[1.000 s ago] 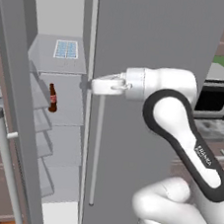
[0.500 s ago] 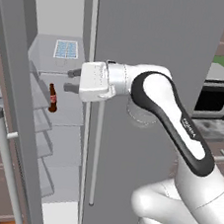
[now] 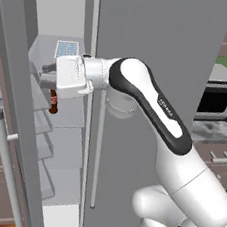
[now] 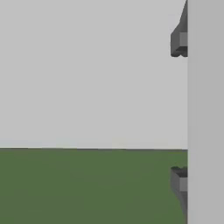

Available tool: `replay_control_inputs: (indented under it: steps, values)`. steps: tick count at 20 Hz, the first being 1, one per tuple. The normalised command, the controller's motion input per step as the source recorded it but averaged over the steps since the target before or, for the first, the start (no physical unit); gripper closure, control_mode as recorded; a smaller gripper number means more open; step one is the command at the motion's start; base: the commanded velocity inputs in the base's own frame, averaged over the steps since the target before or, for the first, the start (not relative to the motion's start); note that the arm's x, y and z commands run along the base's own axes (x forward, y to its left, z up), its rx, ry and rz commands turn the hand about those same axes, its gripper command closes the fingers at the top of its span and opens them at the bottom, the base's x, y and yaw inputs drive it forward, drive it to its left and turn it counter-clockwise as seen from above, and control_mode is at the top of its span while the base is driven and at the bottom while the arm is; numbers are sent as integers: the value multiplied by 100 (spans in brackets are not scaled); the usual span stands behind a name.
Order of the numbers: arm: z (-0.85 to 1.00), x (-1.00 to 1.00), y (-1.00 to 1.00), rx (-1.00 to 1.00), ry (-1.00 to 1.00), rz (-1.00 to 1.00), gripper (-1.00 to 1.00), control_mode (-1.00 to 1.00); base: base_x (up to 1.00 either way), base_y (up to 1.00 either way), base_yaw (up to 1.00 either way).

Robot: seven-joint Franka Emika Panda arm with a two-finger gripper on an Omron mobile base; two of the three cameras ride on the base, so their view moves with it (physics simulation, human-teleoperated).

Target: Open the freezer door, pick up the ice cube tray from the freezer, and place it on the dining counter.

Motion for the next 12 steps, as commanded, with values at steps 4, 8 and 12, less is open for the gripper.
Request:
replay_control_inputs:
  steps: [4, 8, 12]
  values:
    - [1, 14, 27, 0, 0, 3, -100, -100, 0, 0, 0]
    - [0, 7, 17, 0, 0, 0, -100, -100, 0, 0, 0]
    - [0, 0, 30, 0, 0, 0, -100, -100, 0, 0, 0]
